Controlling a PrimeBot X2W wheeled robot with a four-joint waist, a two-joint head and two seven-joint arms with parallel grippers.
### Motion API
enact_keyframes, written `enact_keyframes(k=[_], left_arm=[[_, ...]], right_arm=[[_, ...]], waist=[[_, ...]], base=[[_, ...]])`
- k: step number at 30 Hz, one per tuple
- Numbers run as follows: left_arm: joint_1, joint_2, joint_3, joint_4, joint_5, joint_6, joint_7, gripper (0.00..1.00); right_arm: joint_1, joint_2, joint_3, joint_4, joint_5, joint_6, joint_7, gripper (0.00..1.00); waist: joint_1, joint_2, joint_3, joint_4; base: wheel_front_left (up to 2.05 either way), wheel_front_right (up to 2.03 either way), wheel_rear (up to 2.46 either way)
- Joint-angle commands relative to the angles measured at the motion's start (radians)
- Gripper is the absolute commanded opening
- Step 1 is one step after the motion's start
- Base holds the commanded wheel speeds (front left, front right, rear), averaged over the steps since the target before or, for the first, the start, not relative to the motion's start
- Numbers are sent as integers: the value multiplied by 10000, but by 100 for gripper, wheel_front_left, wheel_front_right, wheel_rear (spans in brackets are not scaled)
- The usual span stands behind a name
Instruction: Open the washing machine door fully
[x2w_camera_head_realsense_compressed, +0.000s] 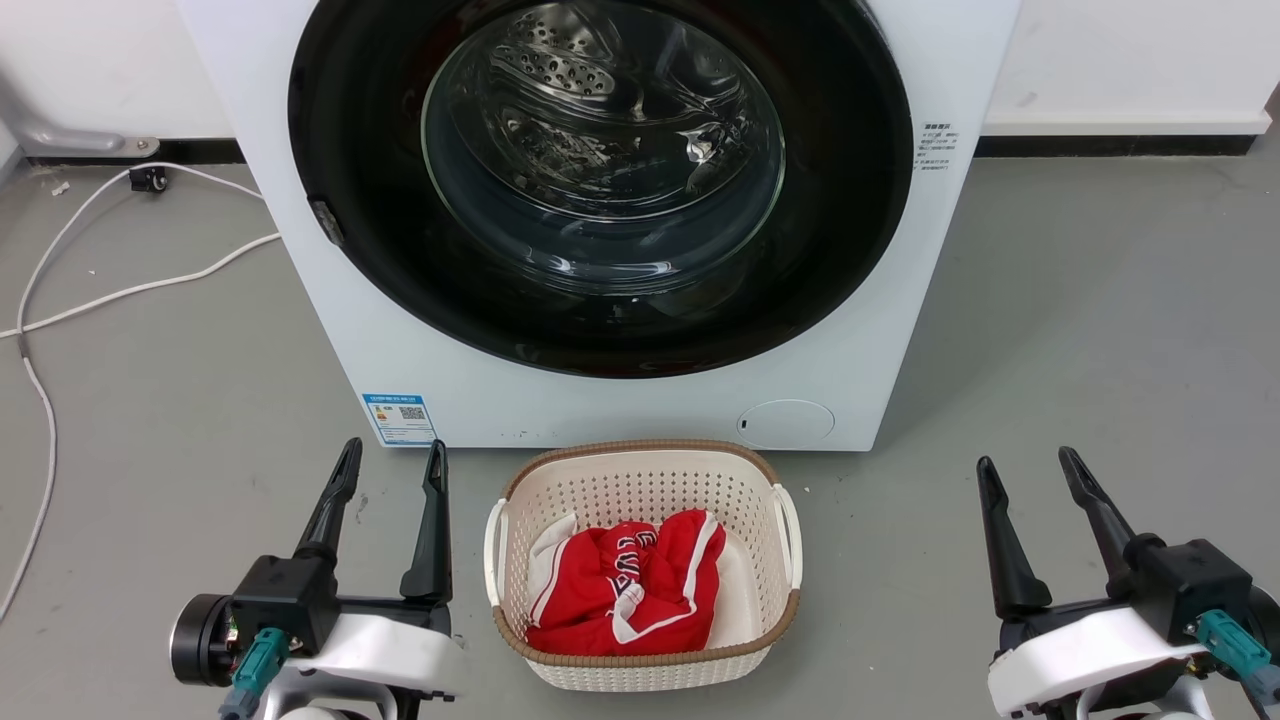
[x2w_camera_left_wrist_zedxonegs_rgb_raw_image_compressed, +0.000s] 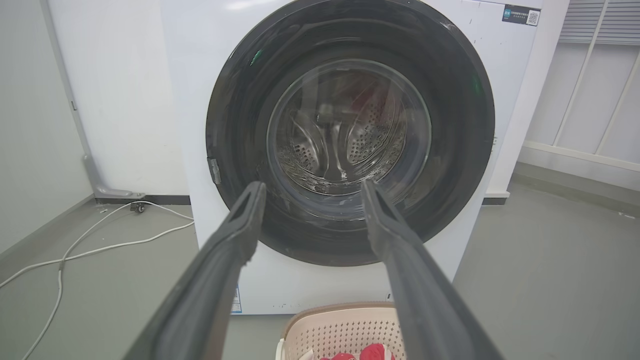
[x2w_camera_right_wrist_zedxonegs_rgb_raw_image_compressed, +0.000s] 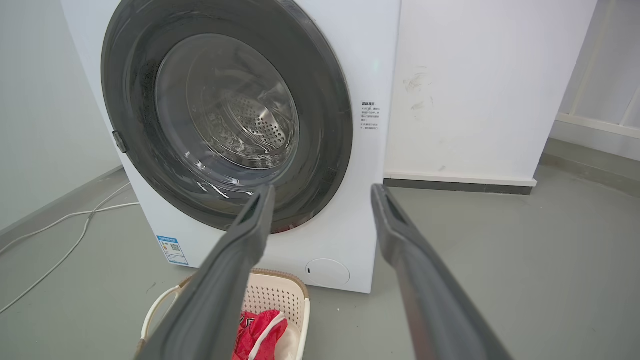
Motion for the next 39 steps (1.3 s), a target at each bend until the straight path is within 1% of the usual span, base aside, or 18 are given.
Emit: enact_keyframes(k=[1, 13, 28, 29, 30, 31, 35, 36, 39], left_arm=[[63, -13, -17, -79, 210, 30, -95, 100], [185, -113, -2, -143, 902, 24, -299, 100], [199, -200, 132, -21, 790, -71, -289, 100], [202, -204, 141, -16, 794, -69, -289, 100], [205, -209, 150, -13, 802, -68, -289, 100], [208, -215, 152, -12, 807, -70, -289, 100], [202, -234, 183, -17, 805, -75, -289, 100], [195, -237, 192, -13, 800, -80, -289, 100], [194, -248, 204, -10, 806, -84, -289, 100]], right_arm=[[53, 41, 19, -73, -208, -3, -78, 100], [124, 48, 44, -57, -734, -3, -219, 100], [69, 47, 10, 120, -381, -3, -259, 100], [71, 47, 13, 138, -278, -3, -271, 49], [71, 47, 27, 158, -238, -3, -285, 18], [72, 47, 42, 174, -207, -3, -291, 0], [45, 47, 105, 213, 253, -3, -406, 0], [39, 47, 116, 243, 568, -3, -431, 0], [16, 46, 208, 420, 2417, -3, -641, 0]], waist=[[-1, 0, 2, -1], [-1, 0, 13, 8], [-1, 0, 30, 6], [-1, 0, 33, 6], [-1, 0, 35, 6], [-1, 0, 36, 7], [-1, 0, 41, 7], [-1, 0, 41, 5], [-1, 0, 38, 0]], base=[[0, 0, 0], [0, 0, 0], [0, 0, 0], [0, 0, 0], [0, 0, 0], [0, 0, 0], [0, 0, 0], [0, 0, 0], [0, 0, 0]])
